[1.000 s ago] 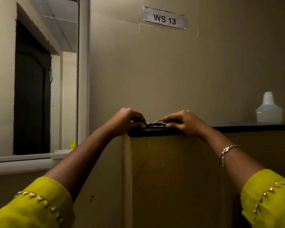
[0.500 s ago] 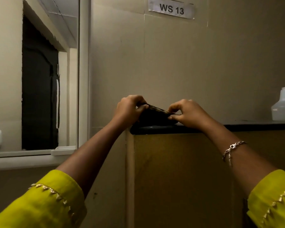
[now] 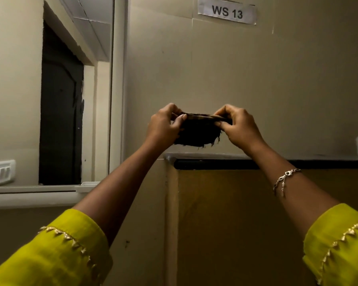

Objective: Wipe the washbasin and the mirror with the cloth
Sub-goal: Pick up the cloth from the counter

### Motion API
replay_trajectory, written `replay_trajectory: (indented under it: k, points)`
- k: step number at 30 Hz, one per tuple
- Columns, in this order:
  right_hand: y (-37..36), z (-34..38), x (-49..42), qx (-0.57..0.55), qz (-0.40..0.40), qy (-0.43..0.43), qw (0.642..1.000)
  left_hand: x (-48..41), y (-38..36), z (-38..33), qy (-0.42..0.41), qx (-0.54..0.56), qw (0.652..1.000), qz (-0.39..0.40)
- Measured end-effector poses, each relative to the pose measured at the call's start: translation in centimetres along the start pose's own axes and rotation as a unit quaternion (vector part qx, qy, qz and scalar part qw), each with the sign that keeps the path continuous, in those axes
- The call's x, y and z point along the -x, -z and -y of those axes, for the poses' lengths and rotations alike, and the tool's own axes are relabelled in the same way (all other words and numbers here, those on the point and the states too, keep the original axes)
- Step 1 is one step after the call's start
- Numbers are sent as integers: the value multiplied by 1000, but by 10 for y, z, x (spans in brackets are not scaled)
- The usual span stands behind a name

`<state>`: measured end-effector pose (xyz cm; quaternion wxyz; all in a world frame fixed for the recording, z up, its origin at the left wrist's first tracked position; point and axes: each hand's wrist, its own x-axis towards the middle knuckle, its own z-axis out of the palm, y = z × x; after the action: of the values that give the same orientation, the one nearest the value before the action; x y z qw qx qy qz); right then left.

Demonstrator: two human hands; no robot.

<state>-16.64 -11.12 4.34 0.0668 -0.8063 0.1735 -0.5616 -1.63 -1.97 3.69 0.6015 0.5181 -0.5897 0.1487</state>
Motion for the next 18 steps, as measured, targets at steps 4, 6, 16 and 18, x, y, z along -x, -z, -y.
replay_trajectory:
  k: [4,6,16,18]
  points:
    - [1,18,-1,-5,-34,37,999,4,16,-10,-25,5,999,-21]
    - [2,31,-2,-8,-41,49,998,7,27,-17,-37,1,999,-30]
    - [-7,101,2,-71,-47,84,993,32,100,-45,-44,-30,997,-64]
    - [-16,117,6,-85,-29,86,992,40,120,-46,-35,-45,996,-64]
